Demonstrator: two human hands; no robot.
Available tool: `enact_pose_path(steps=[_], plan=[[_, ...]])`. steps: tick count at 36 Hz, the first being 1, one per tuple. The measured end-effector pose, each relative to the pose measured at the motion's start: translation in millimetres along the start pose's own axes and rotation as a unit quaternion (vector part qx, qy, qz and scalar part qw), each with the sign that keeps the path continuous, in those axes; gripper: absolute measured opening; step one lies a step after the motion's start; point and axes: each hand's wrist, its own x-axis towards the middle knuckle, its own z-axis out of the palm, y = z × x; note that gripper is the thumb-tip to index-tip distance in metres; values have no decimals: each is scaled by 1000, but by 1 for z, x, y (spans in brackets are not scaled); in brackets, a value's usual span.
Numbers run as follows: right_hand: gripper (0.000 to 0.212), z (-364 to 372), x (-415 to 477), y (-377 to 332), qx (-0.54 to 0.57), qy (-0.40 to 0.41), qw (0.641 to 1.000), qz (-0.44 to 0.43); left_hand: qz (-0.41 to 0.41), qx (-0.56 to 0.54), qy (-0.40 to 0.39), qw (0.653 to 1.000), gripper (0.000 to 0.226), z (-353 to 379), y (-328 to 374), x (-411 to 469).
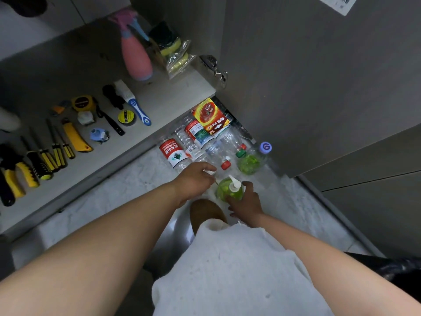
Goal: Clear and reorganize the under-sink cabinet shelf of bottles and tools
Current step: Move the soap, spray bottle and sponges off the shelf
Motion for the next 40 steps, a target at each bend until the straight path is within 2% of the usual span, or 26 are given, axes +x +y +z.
enact_pose_path(steps=[10,18,24,27,31,33,36,38,40], plan=[[65,-7,15,-15,-77,63,993,-59,-2,-35,48,998,30,-9,-8,0],[65,-14,11,-21,-64,73,995,-37,-1,-37,53,998,26,-14,-12,-4],[65,-19,4,-25,-83,52,995,-14,-2,-2,43,999,31,-18,-12,-4],[54,-27,3,-32,-163,4,986,45,8,14,42,999,30,-23,-7,-9],[19,-42,-12,-56,-169,-167,968,83,50,47,50,996,24,-37,6,-19],[19,-48,-19,-73,-171,-238,954,56,75,87,62,991,23,-49,14,-23],[22,-54,-24,-109,-101,-305,947,-19,106,156,88,978,23,-74,26,-28],[20,-54,-25,-139,-92,-303,946,-75,121,194,108,968,18,-93,32,-30],[15,-49,-23,-170,-119,-262,948,-137,127,222,132,958,18,-113,36,-28]])
